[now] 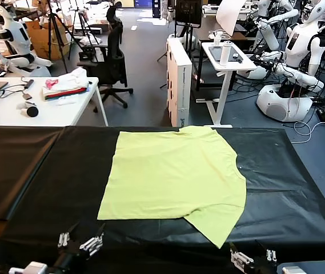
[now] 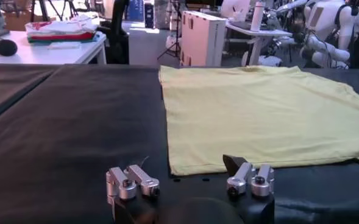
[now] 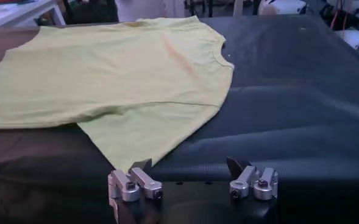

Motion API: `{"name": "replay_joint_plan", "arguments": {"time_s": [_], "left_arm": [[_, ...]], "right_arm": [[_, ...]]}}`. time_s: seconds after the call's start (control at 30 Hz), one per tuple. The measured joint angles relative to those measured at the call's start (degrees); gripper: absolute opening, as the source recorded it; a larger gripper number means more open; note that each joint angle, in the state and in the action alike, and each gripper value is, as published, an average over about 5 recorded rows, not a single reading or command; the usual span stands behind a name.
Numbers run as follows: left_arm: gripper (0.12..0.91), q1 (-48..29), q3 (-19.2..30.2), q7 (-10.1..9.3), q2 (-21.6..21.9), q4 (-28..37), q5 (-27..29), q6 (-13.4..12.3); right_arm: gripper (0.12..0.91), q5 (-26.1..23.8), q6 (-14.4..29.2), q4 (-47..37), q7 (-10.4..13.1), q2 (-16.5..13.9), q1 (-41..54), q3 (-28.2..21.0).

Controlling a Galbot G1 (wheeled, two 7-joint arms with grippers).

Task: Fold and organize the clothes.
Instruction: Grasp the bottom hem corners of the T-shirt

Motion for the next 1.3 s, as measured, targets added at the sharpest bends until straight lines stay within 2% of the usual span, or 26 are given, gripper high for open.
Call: {"name": "replay_joint_plan", "arguments": {"time_s": [0.17,0.33,0.53,0.77,0.9,0.97,1.03,1.23,1.3], "left_arm": [[0.907,-1.36,0.14,-0.42,-0.15,0.68,-0.43,0.87],[0.907,-4.25,0.84,-1.47,-1.24,2.57,-0.92,2.56],[0.907,-8.55,2.05,-1.87,-1.93,5.48,-1.75,4.06],[0.907,-11.71,3.22,-1.76,-2.65,8.39,-2.03,3.94],[0.901,-12.77,3.57,-1.66,-3.26,9.80,-2.04,3.80],[0.866,-12.87,3.62,-1.63,-3.45,10.06,-2.10,3.80],[0.797,-12.81,3.65,-1.59,-3.61,10.15,-2.14,3.76],[0.579,-12.45,3.73,-1.50,-3.95,10.76,-1.88,3.48],[0.498,-12.25,3.80,-1.51,-4.17,10.88,-1.72,3.46]], "right_arm": [[0.907,1.72,-2.13,-1.27,1.92,0.33,4.55,-1.57],[0.907,1.41,-3.56,-3.17,3.33,1.70,9.24,-4.33],[0.907,-1.93,-4.43,-5.11,3.61,3.29,12.04,-7.12],[0.905,-3.80,-5.86,-6.17,3.65,4.15,12.88,-9.61],[0.821,-3.83,-5.88,-6.18,3.65,4.20,12.88,-10.09],[0.750,-3.84,-5.86,-6.20,3.64,4.22,12.87,-10.21],[0.706,-3.86,-5.81,-6.25,3.61,4.26,12.79,-10.23],[0.657,-3.88,-5.71,-6.39,3.44,4.33,12.58,-10.06],[0.612,-3.86,-5.71,-6.42,3.42,4.33,12.60,-10.04]]}}
